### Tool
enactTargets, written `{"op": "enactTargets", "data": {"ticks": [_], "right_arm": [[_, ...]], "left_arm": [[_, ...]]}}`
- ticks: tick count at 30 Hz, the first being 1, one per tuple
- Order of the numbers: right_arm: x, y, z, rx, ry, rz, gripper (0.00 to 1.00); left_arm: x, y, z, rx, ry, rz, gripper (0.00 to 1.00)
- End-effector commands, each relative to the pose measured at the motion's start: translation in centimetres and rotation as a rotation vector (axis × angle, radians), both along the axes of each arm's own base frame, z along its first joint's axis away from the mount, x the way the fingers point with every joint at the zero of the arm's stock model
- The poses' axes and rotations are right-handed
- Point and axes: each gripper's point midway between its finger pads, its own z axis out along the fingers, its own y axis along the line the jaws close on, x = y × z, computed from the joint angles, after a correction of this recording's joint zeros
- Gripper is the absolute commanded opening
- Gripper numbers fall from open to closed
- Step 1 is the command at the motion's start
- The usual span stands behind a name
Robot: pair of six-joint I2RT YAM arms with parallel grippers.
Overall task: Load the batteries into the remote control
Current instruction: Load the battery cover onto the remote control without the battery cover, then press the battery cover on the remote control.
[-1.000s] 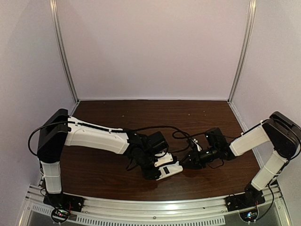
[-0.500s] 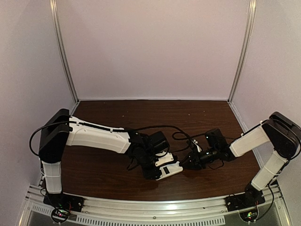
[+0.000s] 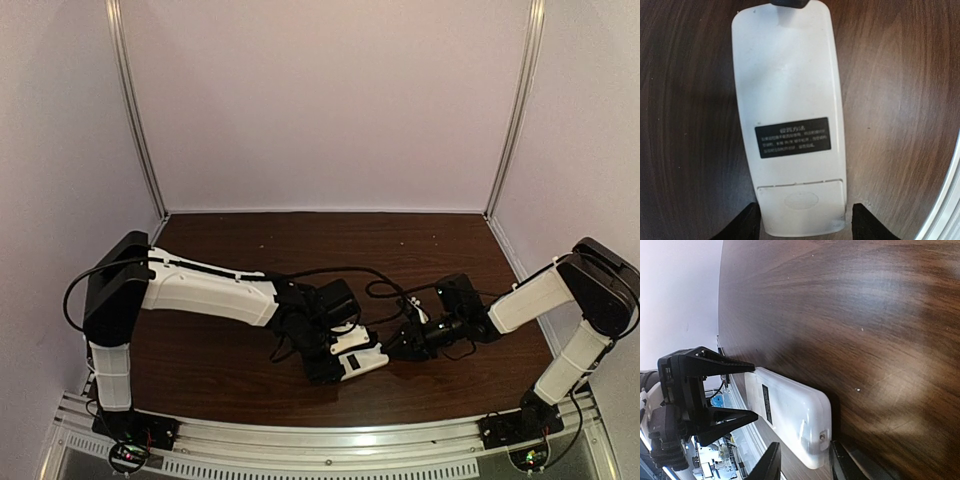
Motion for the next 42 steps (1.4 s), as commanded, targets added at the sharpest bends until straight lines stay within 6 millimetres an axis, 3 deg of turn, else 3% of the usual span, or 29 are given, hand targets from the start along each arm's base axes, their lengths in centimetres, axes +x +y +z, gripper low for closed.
{"op": "enactTargets", "data": {"ticks": [1, 6, 12, 16, 19, 23, 26, 34, 42], "right_arm": [[-0.2, 0.1, 0.4, 0.013, -0.02, 0.009, 0.35], [-0.3, 0.1, 0.3, 0.008, -0.02, 0.012, 0.35], [-0.3, -0.1, 0.1, -0.003, -0.022, 0.012, 0.39], [-0.3, -0.1, 0.0, -0.009, -0.024, 0.014, 0.39], [-0.4, -0.2, 0.1, -0.009, -0.024, 0.014, 0.35], [-0.5, -0.2, 0.2, -0.007, -0.026, 0.014, 0.34], [-0.9, -0.2, 0.0, -0.008, -0.017, 0.018, 0.33], [-2.8, 0.2, 0.0, 0.013, 0.007, 0.022, 0.3], [-3.2, 0.2, -0.2, 0.017, 0.013, 0.014, 0.29]], "left_arm": [[-0.4, -0.5, -0.1, -0.016, 0.013, -0.011, 0.66], [0.5, -0.5, 1.0, -0.039, -0.033, 0.017, 0.74], [1.8, -0.6, 4.8, -0.169, -0.061, 0.092, 0.96], [2.5, 0.0, 6.5, -0.248, -0.067, 0.157, 0.97], [3.0, 0.8, 6.9, -0.305, -0.03, 0.243, 0.9], [2.6, 1.8, 6.2, -0.351, 0.031, 0.35, 0.69], [1.8, 2.1, 5.8, -0.392, 0.094, 0.415, 0.59], [0.9, 2.9, 4.7, -0.442, 0.196, 0.543, 0.5], [2.1, 1.6, 4.9, -0.469, 0.198, 0.597, 0.42]]}}
